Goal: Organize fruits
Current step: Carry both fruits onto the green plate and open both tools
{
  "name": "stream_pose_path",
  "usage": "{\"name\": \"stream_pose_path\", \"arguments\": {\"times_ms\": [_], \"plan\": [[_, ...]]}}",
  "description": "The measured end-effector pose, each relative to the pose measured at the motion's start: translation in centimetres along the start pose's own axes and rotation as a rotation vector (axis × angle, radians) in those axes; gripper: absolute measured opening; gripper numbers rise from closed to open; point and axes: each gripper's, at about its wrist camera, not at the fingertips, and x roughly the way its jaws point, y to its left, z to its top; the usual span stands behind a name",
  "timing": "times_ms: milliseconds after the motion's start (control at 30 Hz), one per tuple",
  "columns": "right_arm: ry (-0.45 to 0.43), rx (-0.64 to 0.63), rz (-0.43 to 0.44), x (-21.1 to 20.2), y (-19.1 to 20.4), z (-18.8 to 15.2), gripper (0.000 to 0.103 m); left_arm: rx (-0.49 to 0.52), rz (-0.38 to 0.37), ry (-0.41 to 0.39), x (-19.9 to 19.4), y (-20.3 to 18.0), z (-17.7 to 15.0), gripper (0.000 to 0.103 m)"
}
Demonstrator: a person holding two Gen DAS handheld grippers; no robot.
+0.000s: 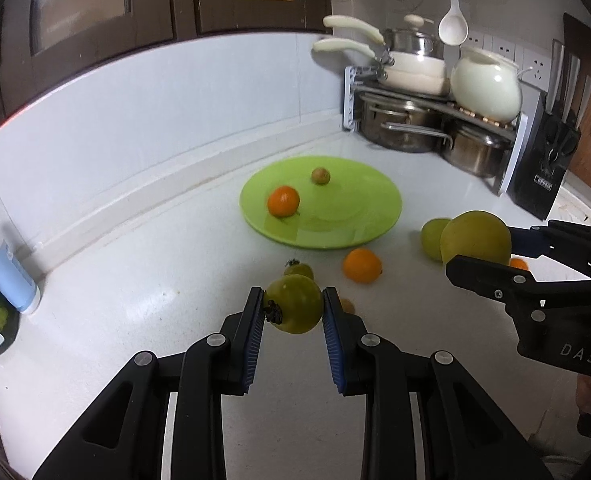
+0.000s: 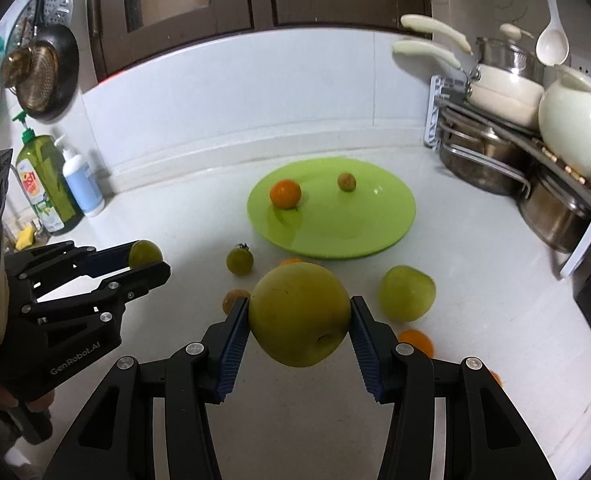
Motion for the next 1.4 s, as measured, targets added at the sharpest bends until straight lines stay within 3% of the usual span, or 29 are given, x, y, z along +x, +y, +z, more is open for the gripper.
{"name": "stream_pose_path", "arguments": {"times_ms": [433,633,833,1133,1400], "plan": [[-0.053,0.013,0.006,-0.9,-2.5,4.6,0.05,0.033,-0.012,-0.081,-0.1,-0.6,5.7,0.029],[-0.073,-0.012,-0.03,0.1,-3.6,7.9,0.05,0.042,0.005,-0.086,1.6,0.0,8.7,0.029],[-0.035,-0.012,-0.023,2.2,-4.8,11.0,0.05,0.075,0.021,-0.077,4.0,0.7,11.2,0.029],[0.08,-0.029,-0.005,7.7,-6.4,14.3,0.05,0.058,-0.021,0.04,10.0,1.5,13.9,0.029],[0.203,-0.051,0.009,13.2,-7.6,15.4,0.05,0.082,-0.008,0.144,16.0,1.5,14.2,0.029]]}}
